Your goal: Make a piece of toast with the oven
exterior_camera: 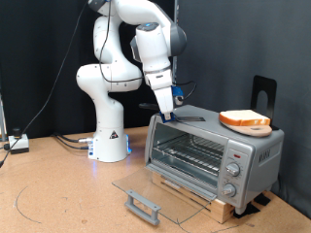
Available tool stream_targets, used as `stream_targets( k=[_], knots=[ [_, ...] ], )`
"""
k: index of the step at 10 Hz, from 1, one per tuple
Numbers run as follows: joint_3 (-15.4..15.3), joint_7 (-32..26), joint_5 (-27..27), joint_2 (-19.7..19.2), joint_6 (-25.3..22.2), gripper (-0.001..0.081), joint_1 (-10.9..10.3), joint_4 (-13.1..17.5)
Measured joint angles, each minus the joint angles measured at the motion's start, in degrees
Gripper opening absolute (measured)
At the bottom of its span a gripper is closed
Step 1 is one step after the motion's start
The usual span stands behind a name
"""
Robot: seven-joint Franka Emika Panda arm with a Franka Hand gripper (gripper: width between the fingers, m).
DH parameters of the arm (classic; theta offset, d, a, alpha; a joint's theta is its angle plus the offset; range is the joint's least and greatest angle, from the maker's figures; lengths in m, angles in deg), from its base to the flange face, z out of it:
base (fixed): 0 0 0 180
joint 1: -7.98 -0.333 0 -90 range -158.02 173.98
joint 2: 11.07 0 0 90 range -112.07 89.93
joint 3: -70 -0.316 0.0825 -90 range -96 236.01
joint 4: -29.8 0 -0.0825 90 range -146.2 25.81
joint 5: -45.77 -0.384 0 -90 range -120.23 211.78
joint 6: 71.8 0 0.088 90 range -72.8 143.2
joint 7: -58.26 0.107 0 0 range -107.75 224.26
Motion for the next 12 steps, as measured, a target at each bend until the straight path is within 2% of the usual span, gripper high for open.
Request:
stream_targets(
  k=[3, 5, 8, 12],
  knots=[
    [-1.3, 8.0, -2.1, 3.4, -0.2, 0.0397, 0.4, -1.5],
    [-1.3, 12.3, -2.0, 3.5, -0.5, 0.0397, 2.6, -1.8],
    [-1.4, 14.8, 1.4, 2.0, -1.4, 0.0397, 8.5, -0.9],
    [-1.8, 18.1, 9.8, 0.7, -1.4, 0.0397, 18.8, -0.2]
  ],
)
